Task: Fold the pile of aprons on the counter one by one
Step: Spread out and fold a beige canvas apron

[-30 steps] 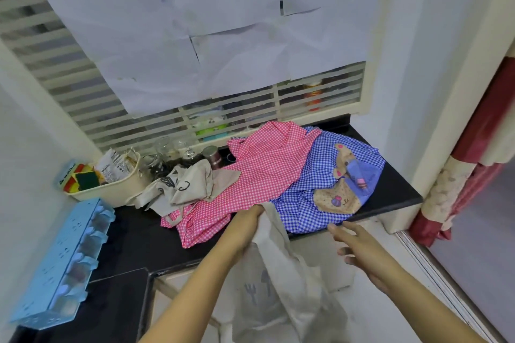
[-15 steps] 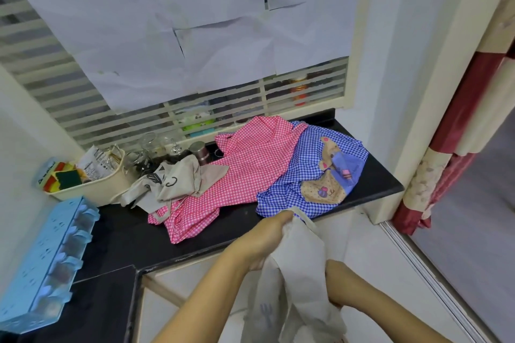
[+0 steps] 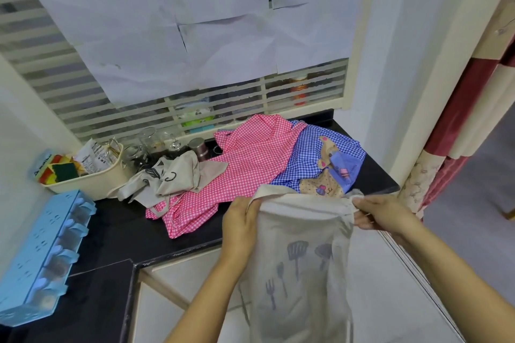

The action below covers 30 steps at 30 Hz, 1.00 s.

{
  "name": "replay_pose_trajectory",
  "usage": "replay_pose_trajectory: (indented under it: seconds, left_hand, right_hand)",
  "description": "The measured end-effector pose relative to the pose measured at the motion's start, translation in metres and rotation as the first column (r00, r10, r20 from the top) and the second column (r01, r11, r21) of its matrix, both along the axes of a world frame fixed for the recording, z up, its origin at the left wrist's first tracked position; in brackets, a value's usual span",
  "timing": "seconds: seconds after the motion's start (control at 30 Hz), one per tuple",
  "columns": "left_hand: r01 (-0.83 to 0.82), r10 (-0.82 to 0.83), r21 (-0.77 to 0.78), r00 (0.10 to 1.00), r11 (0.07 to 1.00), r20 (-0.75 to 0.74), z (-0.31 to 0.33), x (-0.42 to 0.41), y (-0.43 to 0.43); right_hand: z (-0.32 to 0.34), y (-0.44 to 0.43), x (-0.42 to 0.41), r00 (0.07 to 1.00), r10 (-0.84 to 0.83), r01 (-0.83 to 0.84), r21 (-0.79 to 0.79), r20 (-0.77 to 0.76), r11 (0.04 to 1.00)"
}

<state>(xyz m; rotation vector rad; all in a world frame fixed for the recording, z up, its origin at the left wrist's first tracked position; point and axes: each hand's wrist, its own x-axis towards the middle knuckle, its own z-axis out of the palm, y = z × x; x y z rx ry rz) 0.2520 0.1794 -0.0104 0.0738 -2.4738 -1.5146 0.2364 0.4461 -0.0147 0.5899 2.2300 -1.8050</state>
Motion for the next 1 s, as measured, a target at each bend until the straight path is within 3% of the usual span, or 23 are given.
replay_pose_trajectory:
  seconds: [0.1, 0.23, 0.27, 0.33, 0.4, 0.47, 0.5, 0.57, 0.6, 0.63, 0.7, 0.77, 0.83, 0.87, 0.93, 1.0]
  left_hand:
    - [-0.077, 0.076, 0.017, 0.996, 0.997, 0.037, -0.008, -0.004, -0.015]
    - [-0.153, 0.122, 0.197, 0.979, 0.968, 0.160, 0.000, -0.007, -0.024]
    - [-0.150, 0.106, 0.241, 0.977, 0.959, 0.184, 0.006, -0.005, -0.022]
    - [-0.142, 0.073, 0.290, 0.969, 0.946, 0.237, 0.015, -0.005, -0.016]
    - [-0.146, 0.039, 0.375, 0.960, 0.916, 0.278, 0.026, -0.007, -0.009]
    - [-0.210, 0.027, 0.514, 0.940, 0.832, 0.340, 0.040, -0.013, -0.006]
    - [-0.260, 0.012, 0.578, 0.918, 0.773, 0.397, 0.046, -0.016, -0.006]
    - [-0.353, -0.044, 0.664, 0.863, 0.659, 0.503, 0.054, -0.024, -0.008]
    - [-0.373, -0.079, 0.688, 0.844, 0.623, 0.530, 0.058, -0.027, -0.011]
    - [-0.370, -0.099, 0.701, 0.842, 0.610, 0.530, 0.058, -0.033, -0.011]
    - [-0.347, -0.108, 0.648, 0.825, 0.678, 0.555, 0.059, -0.047, -0.006]
    - [-0.211, -0.056, 0.522, 0.892, 0.826, 0.449, 0.058, -0.063, -0.006]
    - [-0.144, 0.102, 0.336, 0.985, 0.931, 0.138, 0.064, -0.090, -0.011]
    - [-0.134, 0.142, 0.181, 0.989, 0.974, -0.036, 0.072, -0.104, -0.013]
    - [-0.135, 0.136, 0.022, 0.953, 0.991, -0.271, 0.091, -0.131, -0.024]
    - [-0.175, 0.125, -0.094, 0.913, 0.980, -0.389, 0.107, -0.175, -0.032]
  right_hand:
    - [0.031, -0.007, -0.020, 0.999, 0.033, -0.036, -0.085, -0.034, 0.996]
    - [0.060, -0.014, -0.038, 0.997, 0.082, -0.081, -0.146, -0.004, 0.986]
    - [0.067, -0.016, -0.041, 0.997, 0.077, -0.076, -0.102, 0.005, 0.992]
    - [0.074, -0.018, -0.046, 0.995, 0.093, -0.087, 0.144, -0.034, 0.986]
    - [0.080, -0.020, -0.050, 0.977, 0.147, -0.056, 0.474, -0.156, 0.879]
    - [0.087, -0.025, -0.048, 0.936, 0.187, 0.029, 0.596, -0.297, 0.803]
    - [0.089, -0.025, -0.047, 0.916, 0.187, 0.051, 0.566, -0.355, 0.823]
    - [0.102, -0.023, -0.047, 0.909, 0.114, -0.023, 0.224, -0.401, 0.974]
    - [0.111, -0.022, -0.048, 0.928, 0.089, -0.081, 0.037, -0.363, 0.996]
    - [0.116, -0.019, -0.053, 0.935, 0.096, -0.116, -0.039, -0.341, 0.993]
    - [0.122, -0.016, -0.073, 0.911, 0.138, -0.105, 0.104, -0.389, 0.989]
    - [0.122, -0.018, -0.096, 0.860, 0.180, 0.019, 0.382, -0.477, 0.924]
    - [0.121, -0.018, -0.123, 0.793, 0.211, 0.121, 0.488, -0.571, 0.864]
    - [0.122, -0.016, -0.137, 0.740, 0.241, 0.151, 0.505, -0.627, 0.850]
    - [0.129, -0.012, -0.157, 0.629, 0.320, 0.166, 0.525, -0.708, 0.835]
    - [0.137, -0.004, -0.194, 0.531, 0.413, 0.188, 0.578, -0.740, 0.794]
